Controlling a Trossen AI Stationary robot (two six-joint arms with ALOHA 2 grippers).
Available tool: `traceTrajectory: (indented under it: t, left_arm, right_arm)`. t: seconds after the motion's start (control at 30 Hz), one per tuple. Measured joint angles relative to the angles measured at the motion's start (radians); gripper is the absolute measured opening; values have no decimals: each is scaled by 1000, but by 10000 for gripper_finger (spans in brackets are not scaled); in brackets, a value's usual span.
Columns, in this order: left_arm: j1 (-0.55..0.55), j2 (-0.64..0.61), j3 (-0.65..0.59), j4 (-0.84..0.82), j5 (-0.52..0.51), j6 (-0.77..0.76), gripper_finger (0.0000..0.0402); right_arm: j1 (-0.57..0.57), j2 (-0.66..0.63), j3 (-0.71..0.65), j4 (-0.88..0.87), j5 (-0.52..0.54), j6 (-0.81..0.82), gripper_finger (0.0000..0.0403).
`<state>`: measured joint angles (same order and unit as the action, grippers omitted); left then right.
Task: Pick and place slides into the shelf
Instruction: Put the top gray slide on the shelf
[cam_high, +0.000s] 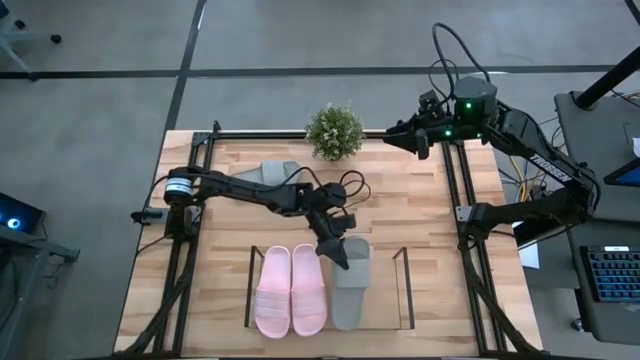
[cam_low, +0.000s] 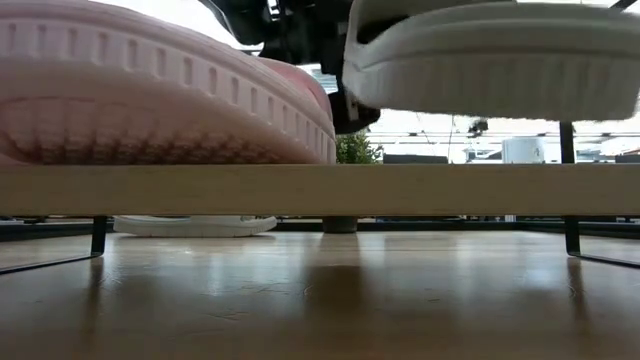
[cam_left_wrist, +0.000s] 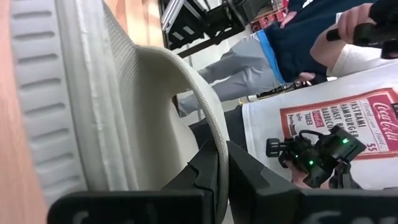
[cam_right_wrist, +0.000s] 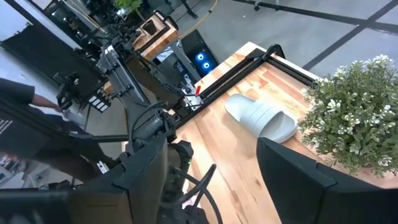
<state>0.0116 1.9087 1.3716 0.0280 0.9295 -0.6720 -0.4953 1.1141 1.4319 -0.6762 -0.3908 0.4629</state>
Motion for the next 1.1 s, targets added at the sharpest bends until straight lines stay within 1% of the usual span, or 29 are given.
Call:
traceTrajectory:
  t: [0.13,0.27,0.4,0.7,0.83,0.97,1.1]
  left_arm:
    - [0,2,-40,32,-6,20,0]
    - [2,2,-97,100,-13,-12,0]
    - [2,3,-150,207,-14,-52,0]
    - [20,2,-220,224,-23,-63,0]
    - [28,2,-227,218,-26,-82,1]
    - [28,3,-227,218,-26,-86,20]
    - [29,2,-227,215,-22,-108,51]
  right_arm:
    - [0,0,0,0,0,0,242]
    - [0,0,-1,1,0,0,239]
    - [0,0,-4,2,6,-1,236]
    - [0,0,-11,1,27,-2,237]
    - [0,0,-11,1,27,0,237]
    - [0,0,-11,1,26,0,242]
    - [0,0,-11,1,26,0,243]
